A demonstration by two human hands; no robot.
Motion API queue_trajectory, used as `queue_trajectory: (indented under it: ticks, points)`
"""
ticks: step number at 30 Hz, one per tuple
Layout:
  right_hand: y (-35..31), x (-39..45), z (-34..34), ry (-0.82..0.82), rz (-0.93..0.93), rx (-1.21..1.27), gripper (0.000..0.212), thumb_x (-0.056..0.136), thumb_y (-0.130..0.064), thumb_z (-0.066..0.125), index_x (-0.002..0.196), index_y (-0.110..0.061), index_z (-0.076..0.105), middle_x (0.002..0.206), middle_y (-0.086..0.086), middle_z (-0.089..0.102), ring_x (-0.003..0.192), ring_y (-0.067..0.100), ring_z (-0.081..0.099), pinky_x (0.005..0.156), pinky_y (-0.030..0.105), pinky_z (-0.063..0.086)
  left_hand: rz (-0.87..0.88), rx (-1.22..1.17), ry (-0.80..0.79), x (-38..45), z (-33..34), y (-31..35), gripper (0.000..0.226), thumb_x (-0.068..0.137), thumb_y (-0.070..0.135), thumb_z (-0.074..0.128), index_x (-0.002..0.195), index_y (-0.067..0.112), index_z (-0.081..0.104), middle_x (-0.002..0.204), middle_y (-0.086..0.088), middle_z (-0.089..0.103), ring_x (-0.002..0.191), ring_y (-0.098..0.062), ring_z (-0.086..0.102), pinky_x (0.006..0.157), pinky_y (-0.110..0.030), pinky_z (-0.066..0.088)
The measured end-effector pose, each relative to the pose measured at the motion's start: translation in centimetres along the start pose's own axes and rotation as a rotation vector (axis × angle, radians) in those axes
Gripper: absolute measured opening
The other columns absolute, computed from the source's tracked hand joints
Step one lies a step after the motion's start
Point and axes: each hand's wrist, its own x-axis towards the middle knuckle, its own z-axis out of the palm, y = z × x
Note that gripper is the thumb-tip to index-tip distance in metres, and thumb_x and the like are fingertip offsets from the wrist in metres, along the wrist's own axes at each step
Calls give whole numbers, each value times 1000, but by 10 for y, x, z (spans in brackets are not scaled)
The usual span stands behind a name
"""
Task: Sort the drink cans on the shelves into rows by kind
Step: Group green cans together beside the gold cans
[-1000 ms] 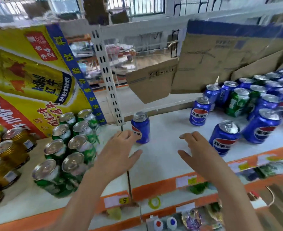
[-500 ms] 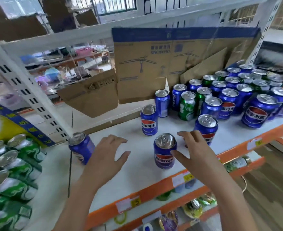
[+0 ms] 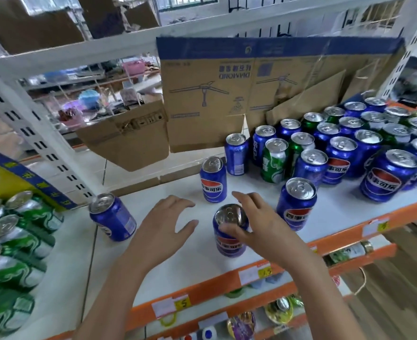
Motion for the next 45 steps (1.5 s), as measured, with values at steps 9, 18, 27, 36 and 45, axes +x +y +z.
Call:
queue_trajectory:
  ticks: [9, 18, 27, 36, 45]
  points:
    - [53, 61, -72, 57, 72, -299, 58, 91, -34, 55, 141, -12, 34, 136, 8, 39, 122, 28, 43, 92, 35, 40, 330, -1, -5, 105, 4, 58, 40, 89, 34, 58, 126, 20, 53, 121, 1, 52, 116, -16, 46, 92, -26, 36]
    - [135, 116, -122, 85, 385, -388, 55, 87, -35, 60, 128, -1, 44, 127, 21, 45, 121, 37, 41, 95, 36, 35, 386, 159, -160, 211, 47, 118, 62, 90, 36, 56, 143, 16, 30, 140, -10, 35, 122, -32, 46, 96, -43, 42]
    - [143, 145, -121, 18, 451, -325, 59, 75, -30, 69, 120, -3, 42, 121, 19, 55, 110, 35, 54, 81, 37, 44, 287, 11, -136, 224, 70, 128, 58, 81, 19, 64, 134, 10, 41, 134, -11, 32, 113, -36, 50, 91, -43, 44]
    - [75, 111, -132, 347, 201, -231, 69, 71, -36, 73, 128, -11, 43, 121, 12, 51, 110, 31, 49, 75, 32, 38, 248, -415, 174, 160, -9, 100, 56, 65, 24, 81, 113, 27, 52, 108, 2, 37, 92, -8, 47, 77, -15, 35]
    - [-55, 68, -73, 163, -256, 36, 66, 71, -31, 74, 130, -26, 43, 119, -6, 48, 106, 9, 44, 85, 21, 34, 110, -391, 332, 23, -69, 0, 64, 52, 56, 70, 112, 41, 54, 105, 9, 44, 95, 3, 46, 78, -3, 34]
